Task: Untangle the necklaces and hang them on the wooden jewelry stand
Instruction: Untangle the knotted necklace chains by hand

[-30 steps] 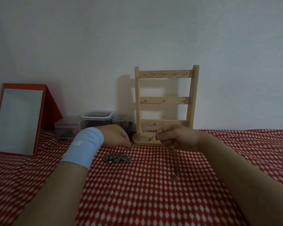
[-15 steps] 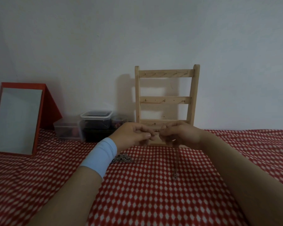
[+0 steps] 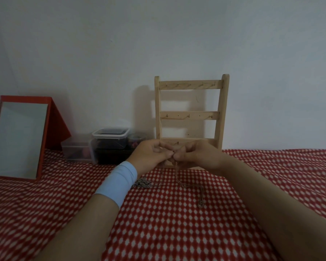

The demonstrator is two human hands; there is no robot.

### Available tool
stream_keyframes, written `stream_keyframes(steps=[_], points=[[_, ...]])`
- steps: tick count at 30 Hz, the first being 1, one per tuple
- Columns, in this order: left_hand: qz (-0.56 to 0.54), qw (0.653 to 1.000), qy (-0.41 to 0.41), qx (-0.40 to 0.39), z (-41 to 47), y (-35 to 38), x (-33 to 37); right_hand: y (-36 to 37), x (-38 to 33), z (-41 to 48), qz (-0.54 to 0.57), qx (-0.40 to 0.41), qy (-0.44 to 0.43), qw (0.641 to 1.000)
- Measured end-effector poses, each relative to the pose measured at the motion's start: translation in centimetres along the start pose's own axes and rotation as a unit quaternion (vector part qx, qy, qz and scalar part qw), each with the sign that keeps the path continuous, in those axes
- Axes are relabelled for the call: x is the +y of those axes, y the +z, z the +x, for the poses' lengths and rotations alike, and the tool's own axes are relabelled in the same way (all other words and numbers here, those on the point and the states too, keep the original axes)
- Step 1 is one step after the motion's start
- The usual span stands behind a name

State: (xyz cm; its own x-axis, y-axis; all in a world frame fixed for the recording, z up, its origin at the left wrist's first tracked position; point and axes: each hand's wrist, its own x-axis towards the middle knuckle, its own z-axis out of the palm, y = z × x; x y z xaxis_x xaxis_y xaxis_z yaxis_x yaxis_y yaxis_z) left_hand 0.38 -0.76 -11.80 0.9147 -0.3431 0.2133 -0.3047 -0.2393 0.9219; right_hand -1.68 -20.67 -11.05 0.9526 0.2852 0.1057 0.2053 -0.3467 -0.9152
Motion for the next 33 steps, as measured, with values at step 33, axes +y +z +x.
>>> stream_keyframes(steps=[33], points=[[0.154,0.986,0.053,0.023,-0.4,0.5,0.2,0.5,-0.2,0.6,-0.110,0.104,-0.072,0.986]])
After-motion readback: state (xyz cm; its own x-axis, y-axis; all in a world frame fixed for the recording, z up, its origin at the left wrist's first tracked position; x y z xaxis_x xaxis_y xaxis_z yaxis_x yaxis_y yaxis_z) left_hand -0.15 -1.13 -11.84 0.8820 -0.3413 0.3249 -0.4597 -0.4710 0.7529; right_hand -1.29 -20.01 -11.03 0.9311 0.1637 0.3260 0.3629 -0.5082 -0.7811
